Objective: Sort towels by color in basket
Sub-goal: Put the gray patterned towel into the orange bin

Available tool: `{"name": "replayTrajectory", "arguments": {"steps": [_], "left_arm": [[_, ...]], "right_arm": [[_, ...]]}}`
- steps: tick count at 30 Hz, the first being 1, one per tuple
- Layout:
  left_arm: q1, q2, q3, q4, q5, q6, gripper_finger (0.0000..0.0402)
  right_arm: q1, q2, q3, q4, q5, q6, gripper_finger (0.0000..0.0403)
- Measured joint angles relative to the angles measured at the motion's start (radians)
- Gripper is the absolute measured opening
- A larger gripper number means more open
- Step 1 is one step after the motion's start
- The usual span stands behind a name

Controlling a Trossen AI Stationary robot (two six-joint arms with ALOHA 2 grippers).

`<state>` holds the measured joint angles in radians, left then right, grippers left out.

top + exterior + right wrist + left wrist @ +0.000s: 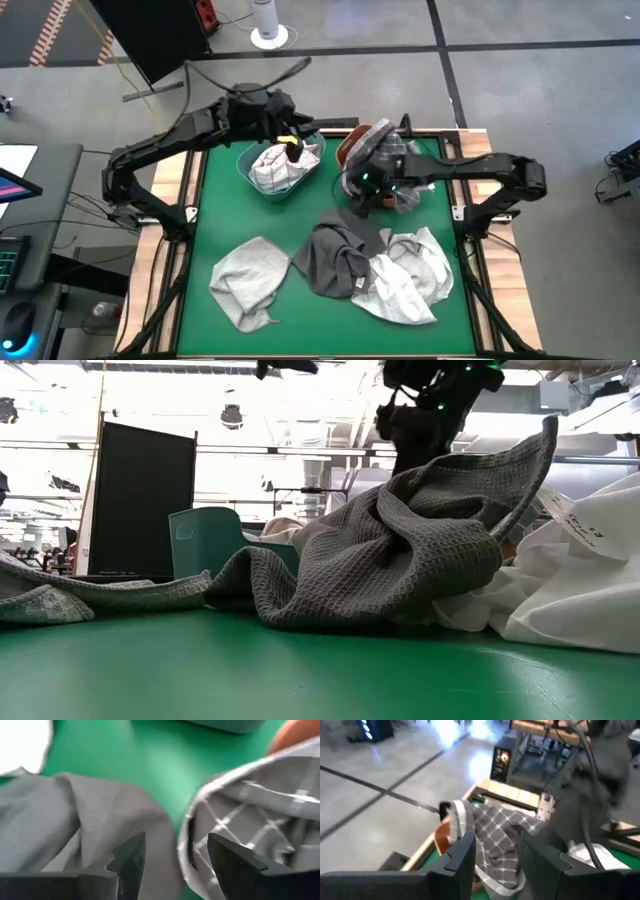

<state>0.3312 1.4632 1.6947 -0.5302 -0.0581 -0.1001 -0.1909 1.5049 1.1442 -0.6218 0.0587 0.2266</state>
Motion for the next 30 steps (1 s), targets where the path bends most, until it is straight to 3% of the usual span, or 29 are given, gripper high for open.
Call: {"name": "replayTrajectory", "arguments": {"steps": [8, 11, 16, 19, 28, 30], "left_arm": [[0.027, -0.088, 0.0, 0.003, -0.062, 0.029, 0.0139], [0.027, -0.118, 0.0, 0.001, -0.069, 0.028, 0.0139], [0.027, -0.157, 0.0, -0.025, -0.079, 0.027, 0.0139], [0.027, -0.165, 0.0, -0.05, -0.085, 0.017, 0.0139], [0.027, -0.17, 0.0, -0.084, -0.081, 0.008, 0.0139], [0.026, -0.17, 0.0, -0.085, -0.081, 0.007, 0.0139]], "right_arm": [[0.014, 0.167, 0.0, 0.103, 0.063, 0.017, 0.0223], [0.003, 0.21, 0.0, 0.104, 0.072, 0.017, 0.0179], [-0.002, 0.214, 0.0, 0.111, 0.075, -0.009, 0.0059], [-0.003, 0.179, 0.0, 0.104, 0.075, -0.041, 0.0017], [-0.086, -0.112, 0.0, 0.092, 0.08, -0.033, 0.0016], [-0.118, -0.189, 0.001, 0.074, 0.131, -0.035, 0.0016]]}}
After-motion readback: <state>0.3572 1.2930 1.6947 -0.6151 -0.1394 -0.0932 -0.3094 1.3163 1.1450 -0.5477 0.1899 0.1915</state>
